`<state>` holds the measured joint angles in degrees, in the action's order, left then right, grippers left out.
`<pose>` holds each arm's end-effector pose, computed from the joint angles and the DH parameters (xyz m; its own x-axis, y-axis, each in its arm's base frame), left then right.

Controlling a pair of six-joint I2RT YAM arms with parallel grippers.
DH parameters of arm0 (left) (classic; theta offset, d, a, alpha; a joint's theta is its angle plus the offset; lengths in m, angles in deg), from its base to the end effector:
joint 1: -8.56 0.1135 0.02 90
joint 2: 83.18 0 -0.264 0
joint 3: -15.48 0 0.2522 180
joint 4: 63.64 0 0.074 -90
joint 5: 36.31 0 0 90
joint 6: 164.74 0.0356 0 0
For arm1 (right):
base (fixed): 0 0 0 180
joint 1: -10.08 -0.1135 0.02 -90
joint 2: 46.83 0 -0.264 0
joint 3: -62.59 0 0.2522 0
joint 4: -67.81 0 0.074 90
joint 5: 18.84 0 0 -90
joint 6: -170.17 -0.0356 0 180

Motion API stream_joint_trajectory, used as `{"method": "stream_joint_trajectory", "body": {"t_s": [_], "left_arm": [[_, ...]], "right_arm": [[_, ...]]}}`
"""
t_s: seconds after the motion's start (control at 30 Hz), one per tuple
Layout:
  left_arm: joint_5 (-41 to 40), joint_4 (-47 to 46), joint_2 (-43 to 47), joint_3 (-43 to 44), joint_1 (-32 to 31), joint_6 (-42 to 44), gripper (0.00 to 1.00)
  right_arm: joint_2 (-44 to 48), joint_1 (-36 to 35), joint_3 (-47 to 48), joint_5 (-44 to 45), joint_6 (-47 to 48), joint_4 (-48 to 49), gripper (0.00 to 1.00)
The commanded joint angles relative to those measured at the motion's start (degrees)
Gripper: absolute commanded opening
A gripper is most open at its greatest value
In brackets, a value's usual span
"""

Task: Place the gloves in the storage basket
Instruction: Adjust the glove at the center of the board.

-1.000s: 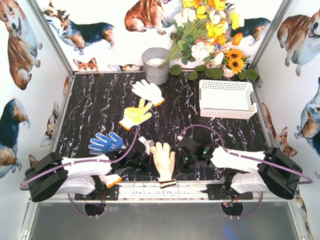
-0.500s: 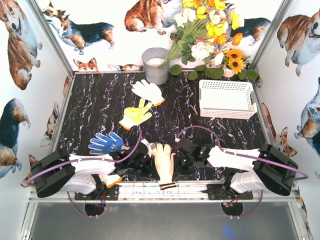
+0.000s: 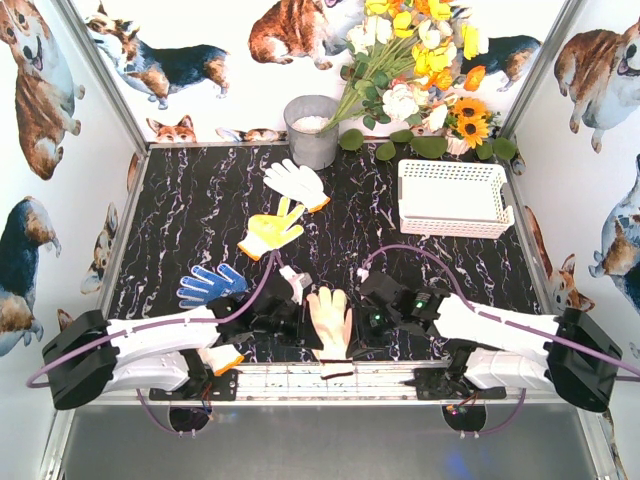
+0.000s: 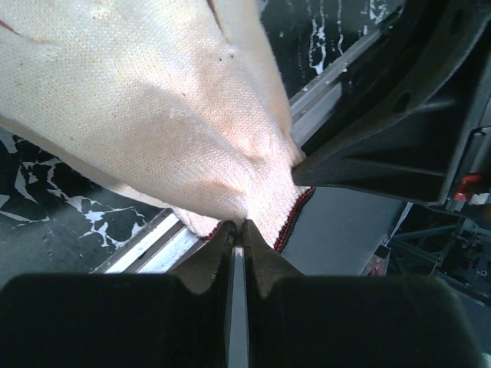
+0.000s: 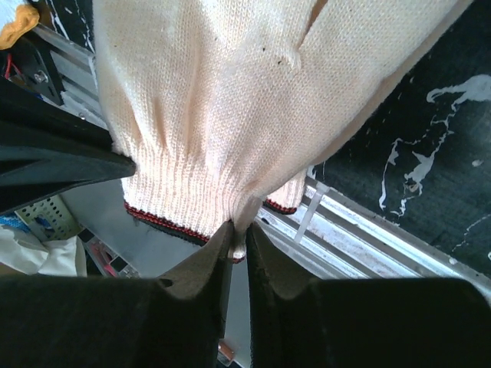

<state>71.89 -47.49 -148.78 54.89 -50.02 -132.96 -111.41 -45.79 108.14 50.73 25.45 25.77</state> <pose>0.1036 -0.1909 0.1700 -0.9764 0.0492 -0.2105 0.1919 0.6457 -0.7391 0.1003 0.1701 0.1757 -0.9942 -0.1033 -0.0300 -0.1019 0.8144 0.5713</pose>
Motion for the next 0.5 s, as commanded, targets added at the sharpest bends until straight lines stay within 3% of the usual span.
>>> {"method": "stream_joint_trajectory", "body": {"t_s": [0.0,0.17,0.47], "left_arm": [[-0.1,5.4,2.3,1.5,0.0,0.2,0.00],[1.0,4.3,3.2,0.1,0.0,-0.1,0.01],[4.9,-2.5,-3.5,-1.3,-0.7,-0.4,0.01]], "right_arm": [[3.4,-0.4,2.7,0.4,-0.7,-3.9,0.15],[4.6,-0.6,1.3,-0.1,-1.3,-4.1,0.15],[-1.5,-3.3,0.3,0.1,-2.7,0.0,0.15]]}}
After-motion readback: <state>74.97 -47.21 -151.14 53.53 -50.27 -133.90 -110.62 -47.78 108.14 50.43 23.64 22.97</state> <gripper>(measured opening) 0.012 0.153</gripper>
